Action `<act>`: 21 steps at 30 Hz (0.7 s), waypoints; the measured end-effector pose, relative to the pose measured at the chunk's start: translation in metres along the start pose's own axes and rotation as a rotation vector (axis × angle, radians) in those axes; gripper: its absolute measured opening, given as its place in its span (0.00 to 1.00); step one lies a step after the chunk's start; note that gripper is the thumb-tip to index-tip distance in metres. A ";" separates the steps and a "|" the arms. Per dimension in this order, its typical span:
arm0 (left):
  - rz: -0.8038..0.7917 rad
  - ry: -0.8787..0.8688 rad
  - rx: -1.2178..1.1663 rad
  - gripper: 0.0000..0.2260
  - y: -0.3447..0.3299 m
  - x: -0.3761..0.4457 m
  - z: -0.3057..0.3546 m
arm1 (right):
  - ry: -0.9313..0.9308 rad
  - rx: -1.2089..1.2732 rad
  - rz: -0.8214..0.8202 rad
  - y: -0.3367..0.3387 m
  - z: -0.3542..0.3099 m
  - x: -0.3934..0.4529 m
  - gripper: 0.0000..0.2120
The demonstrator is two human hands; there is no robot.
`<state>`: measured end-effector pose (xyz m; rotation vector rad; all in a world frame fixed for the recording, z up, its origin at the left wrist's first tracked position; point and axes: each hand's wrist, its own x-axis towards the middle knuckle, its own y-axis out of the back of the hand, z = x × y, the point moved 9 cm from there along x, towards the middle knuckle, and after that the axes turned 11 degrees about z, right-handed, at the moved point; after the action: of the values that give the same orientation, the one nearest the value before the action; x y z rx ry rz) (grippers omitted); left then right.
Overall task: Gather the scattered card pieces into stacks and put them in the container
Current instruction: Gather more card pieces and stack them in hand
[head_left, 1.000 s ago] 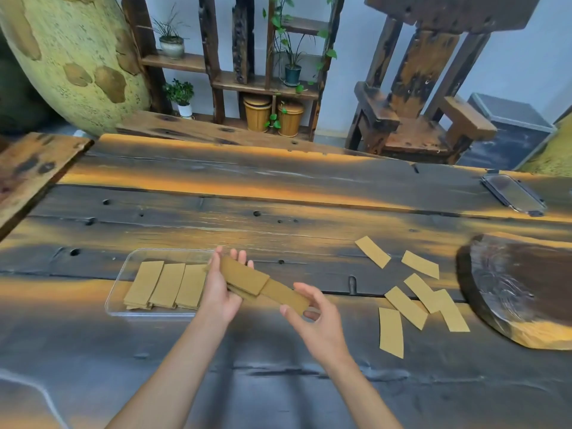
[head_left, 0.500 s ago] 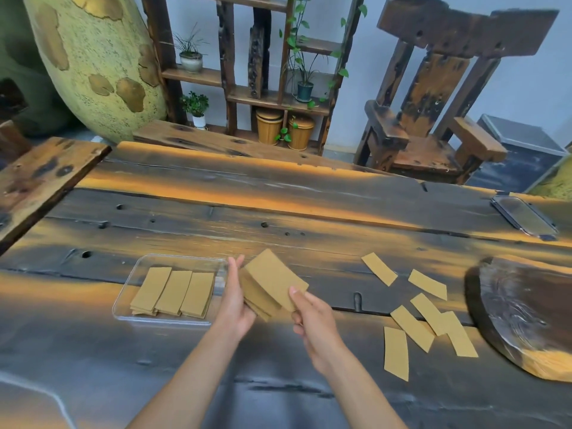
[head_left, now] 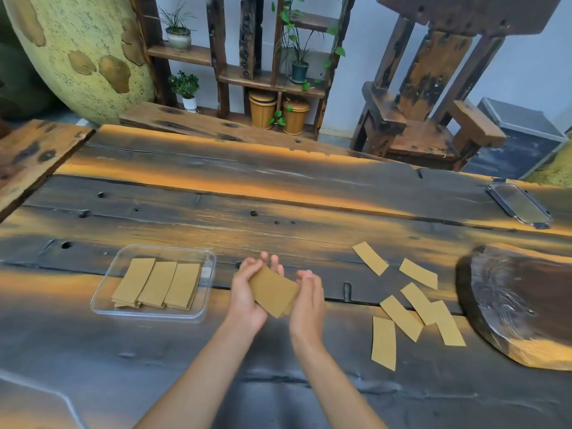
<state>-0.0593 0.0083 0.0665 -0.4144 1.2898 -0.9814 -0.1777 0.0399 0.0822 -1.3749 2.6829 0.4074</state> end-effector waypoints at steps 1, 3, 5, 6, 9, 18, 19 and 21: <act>-0.010 0.010 0.020 0.08 -0.003 -0.001 -0.012 | -0.056 0.094 0.008 -0.003 0.001 0.000 0.17; 0.000 0.007 0.043 0.08 -0.004 0.002 -0.025 | -0.137 0.208 -0.001 -0.007 0.003 0.001 0.18; 0.019 -0.044 0.071 0.10 -0.002 0.011 -0.020 | -0.081 0.159 -0.033 -0.002 0.002 0.007 0.15; 0.034 -0.082 0.093 0.11 0.000 0.016 -0.015 | -0.049 0.135 -0.073 0.001 0.005 0.012 0.13; 0.099 -0.160 0.134 0.11 0.010 0.026 -0.007 | -0.053 0.064 -0.356 -0.009 0.021 0.017 0.05; 0.175 -0.289 0.923 0.18 0.078 0.046 -0.005 | 0.325 -0.513 -0.446 0.014 0.076 0.073 0.11; 0.166 -0.342 1.092 0.15 0.086 0.050 -0.005 | 0.337 -0.554 -0.452 0.016 0.088 0.077 0.11; 0.085 -0.458 1.395 0.10 0.093 0.054 -0.015 | 0.341 -0.589 -0.445 0.018 0.111 0.082 0.10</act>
<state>-0.0399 0.0212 -0.0396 0.4837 0.0313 -1.3605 -0.2438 0.0172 -0.0377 -2.3226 2.4657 1.0486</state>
